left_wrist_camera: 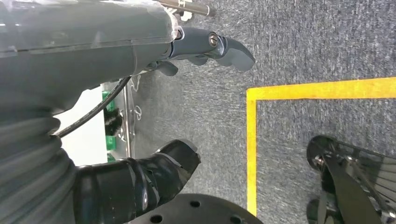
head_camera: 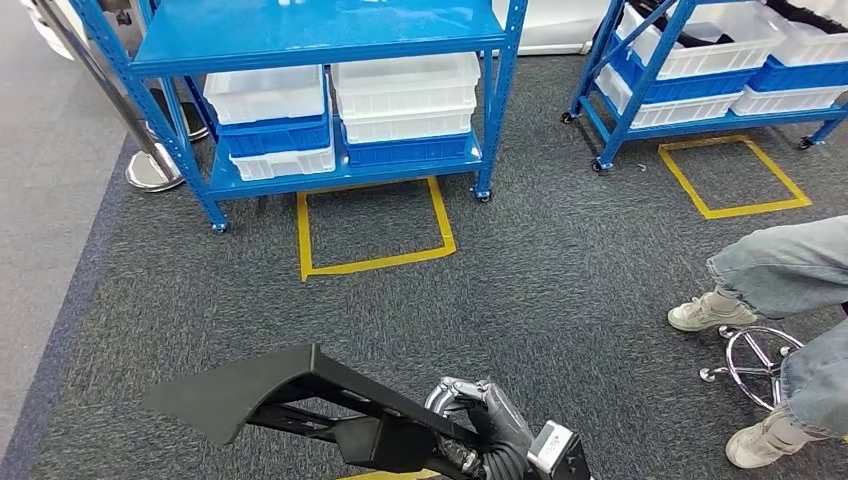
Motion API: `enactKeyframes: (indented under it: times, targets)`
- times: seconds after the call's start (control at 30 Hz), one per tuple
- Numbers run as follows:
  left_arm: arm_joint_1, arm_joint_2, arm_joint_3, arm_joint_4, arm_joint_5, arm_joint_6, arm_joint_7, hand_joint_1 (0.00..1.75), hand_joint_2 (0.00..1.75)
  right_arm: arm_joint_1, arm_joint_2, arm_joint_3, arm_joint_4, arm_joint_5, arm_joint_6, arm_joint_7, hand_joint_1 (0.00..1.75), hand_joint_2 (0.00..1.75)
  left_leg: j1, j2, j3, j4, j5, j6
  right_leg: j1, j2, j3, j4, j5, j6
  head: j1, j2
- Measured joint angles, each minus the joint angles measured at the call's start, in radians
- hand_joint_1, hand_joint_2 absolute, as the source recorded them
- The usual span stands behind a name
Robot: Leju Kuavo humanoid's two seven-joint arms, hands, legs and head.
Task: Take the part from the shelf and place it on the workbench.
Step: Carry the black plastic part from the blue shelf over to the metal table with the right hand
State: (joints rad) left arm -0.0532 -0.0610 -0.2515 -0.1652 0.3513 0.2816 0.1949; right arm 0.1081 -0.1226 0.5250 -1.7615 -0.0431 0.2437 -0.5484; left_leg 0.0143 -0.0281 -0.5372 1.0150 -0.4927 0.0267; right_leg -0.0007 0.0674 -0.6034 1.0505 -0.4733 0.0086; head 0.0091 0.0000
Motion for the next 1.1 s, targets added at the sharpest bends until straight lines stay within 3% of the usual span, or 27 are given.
enactKeyframes:
  times: [0.07, 0.13, 0.17, 0.2, 0.23, 0.3, 0.37, 0.4, 0.47, 0.53, 0.6, 0.67, 0.7, 0.73, 0.77, 0.83, 0.9, 0.97, 1.03, 1.1]
  targets:
    - [0.002, -0.001, 0.000, 0.000, 0.000, 0.000, 0.000, 0.00, 1.75, 0.001, 0.000, -0.003, -0.002, 0.000, 0.004, -0.002, 1.75, 1.75, 0.003, 0.021, 0.002, -0.008, 0.006, 0.010, -0.001, -0.034, -0.036, 0.080, -0.050, 0.008, 0.001, 0.000]
    - [0.004, 0.000, 0.000, 0.000, 0.000, 0.000, 0.000, 0.00, 1.75, 0.001, 0.000, -0.004, -0.003, 0.000, 0.006, -0.002, 1.75, 1.75, 0.001, 0.040, 0.000, -0.008, 0.007, 0.014, -0.007, -0.053, -0.094, 0.202, -0.107, 0.016, 0.001, 0.000]
    - [0.005, 0.000, 0.000, 0.000, 0.000, 0.000, 0.000, 0.00, 1.75, 0.002, 0.000, -0.004, -0.003, 0.000, 0.007, -0.002, 1.75, 1.75, 0.001, 0.050, 0.000, -0.007, 0.006, 0.014, -0.011, -0.056, -0.112, 0.241, -0.117, 0.020, 0.001, 0.000]
    - [0.004, 0.000, 0.000, 0.000, 0.000, 0.000, 0.000, 0.00, 1.75, 0.002, 0.000, -0.004, -0.003, 0.000, 0.008, -0.003, 1.75, 1.75, 0.000, 0.060, 0.000, -0.007, 0.005, 0.013, -0.014, -0.059, -0.113, 0.246, -0.109, 0.023, 0.001, 0.000]
    - [0.004, 0.000, 0.000, 0.000, 0.000, 0.000, 0.000, 0.00, 1.75, 0.002, 0.000, -0.004, -0.003, 0.001, 0.008, -0.003, 1.75, 1.75, 0.000, 0.069, 0.000, -0.006, 0.004, 0.012, -0.017, -0.065, -0.095, 0.212, -0.084, 0.025, 0.001, 0.000]
    - [0.002, 0.000, 0.000, 0.000, 0.000, 0.000, 0.000, 0.00, 1.75, 0.001, 0.000, -0.004, -0.003, 0.003, 0.009, -0.005, 1.75, 1.75, -0.001, 0.086, 0.003, -0.004, 0.000, 0.005, -0.017, -0.097, -0.022, 0.078, -0.025, 0.023, 0.001, 0.000]
    - [0.001, 0.000, -0.001, 0.000, 0.000, 0.000, 0.000, 0.00, 1.75, 0.000, 0.000, -0.004, -0.004, 0.004, 0.011, -0.008, 1.75, 1.75, -0.004, 0.098, 0.006, -0.001, -0.005, -0.006, -0.010, -0.123, 0.022, -0.010, -0.001, 0.014, 0.001, 0.000]
    - [0.001, 0.000, -0.001, 0.000, 0.000, 0.000, -0.001, 0.00, 1.75, 0.000, 0.000, -0.004, -0.005, 0.005, 0.012, -0.010, 1.75, 1.75, -0.005, 0.104, 0.007, -0.002, -0.006, -0.012, -0.006, -0.124, 0.024, -0.020, -0.004, 0.010, 0.001, 0.000]
    - [-0.001, 0.001, -0.001, 0.000, 0.000, 0.000, -0.002, 0.00, 1.75, 0.000, 0.000, -0.004, -0.006, 0.006, 0.015, -0.012, 1.75, 1.75, -0.003, 0.115, 0.010, -0.003, -0.009, -0.024, -0.005, -0.105, 0.022, -0.024, 0.002, -0.001, 0.000, 0.000]
    - [-0.002, 0.000, -0.001, 0.000, 0.000, 0.000, -0.002, 0.00, 1.75, 0.000, 0.001, -0.004, -0.008, 0.007, 0.017, -0.013, 1.75, 1.75, 0.000, 0.094, 0.001, 0.027, -0.036, -0.034, -0.009, -0.088, 0.025, -0.034, 0.009, -0.014, 0.000, 0.000]
    - [0.001, 0.000, -0.001, 0.000, 0.000, 0.000, -0.003, 0.00, 1.75, -0.002, 0.003, -0.004, -0.009, 0.007, 0.020, -0.014, 1.75, 1.75, 0.003, 0.054, -0.046, 0.132, -0.097, -0.038, -0.009, -0.071, 0.025, -0.039, 0.013, -0.024, 0.000, 0.000]
    - [0.003, 0.000, -0.001, 0.000, -0.001, 0.000, -0.003, 0.00, 1.75, -0.002, 0.005, -0.004, -0.008, 0.009, 0.021, -0.014, 1.75, 1.75, 0.003, 0.039, -0.105, 0.252, -0.143, -0.039, -0.006, -0.051, 0.023, -0.036, 0.014, -0.028, 0.000, 0.000]
    - [0.003, 0.000, -0.001, 0.000, -0.001, 0.000, -0.003, 0.00, 1.75, -0.002, 0.005, -0.004, -0.008, 0.010, 0.022, -0.014, 1.75, 1.75, 0.003, 0.037, -0.116, 0.274, -0.139, -0.039, -0.004, -0.040, 0.022, -0.034, 0.013, -0.028, 0.000, 0.000]
    - [0.003, 0.000, -0.001, 0.000, -0.001, 0.000, -0.003, 0.00, 1.75, -0.002, 0.005, -0.004, -0.008, 0.011, 0.022, -0.014, 1.75, 1.75, 0.003, 0.035, -0.109, 0.255, -0.115, -0.037, -0.004, -0.027, 0.022, -0.031, 0.013, -0.028, 0.000, 0.000]
    - [0.003, 0.000, -0.001, 0.000, -0.001, 0.000, -0.003, 0.00, 1.75, -0.002, 0.006, -0.004, -0.008, 0.012, 0.023, -0.014, 1.75, 1.75, 0.003, 0.029, -0.086, 0.202, -0.078, -0.036, -0.004, -0.014, 0.021, -0.027, 0.012, -0.027, 0.000, 0.000]
    - [0.006, 0.001, -0.001, 0.000, -0.002, 0.000, -0.003, 0.00, 1.75, -0.003, 0.006, -0.004, -0.008, 0.016, 0.023, -0.014, 1.75, 1.75, 0.006, -0.008, -0.033, 0.078, -0.023, -0.030, -0.004, 0.009, 0.016, -0.017, 0.008, -0.021, 0.000, 0.000]
    - [0.007, 0.002, -0.001, 0.000, -0.002, 0.000, -0.004, 0.00, 1.75, -0.004, 0.007, -0.004, -0.008, 0.020, 0.023, -0.015, 1.75, 1.75, 0.006, -0.032, -0.012, 0.025, -0.013, -0.023, -0.004, 0.028, 0.007, -0.010, 0.009, -0.009, 0.001, 0.000]
    - [0.003, 0.002, -0.001, 0.000, -0.002, 0.000, -0.006, 0.00, 1.75, -0.003, 0.008, -0.004, -0.009, 0.022, 0.023, -0.015, 1.75, 1.75, 0.004, -0.018, -0.011, 0.020, -0.009, -0.014, -0.006, 0.042, 0.000, -0.011, 0.014, 0.004, 0.000, 0.000]
    - [0.001, 0.002, -0.001, 0.000, -0.002, 0.000, -0.008, 0.00, 1.75, -0.003, 0.008, -0.004, -0.009, 0.023, 0.022, -0.016, 1.75, 1.75, 0.005, 0.003, -0.009, 0.012, -0.002, -0.001, -0.005, 0.012, -0.012, 0.012, -0.002, 0.013, 0.001, 0.000]
    - [0.003, 0.002, -0.001, 0.000, -0.003, 0.000, -0.010, 0.00, 1.75, -0.005, 0.008, -0.004, -0.009, 0.024, 0.022, -0.016, 1.75, 1.75, 0.003, 0.027, -0.009, 0.008, 0.001, 0.009, -0.005, -0.040, -0.057, 0.108, -0.058, 0.021, 0.001, 0.000]
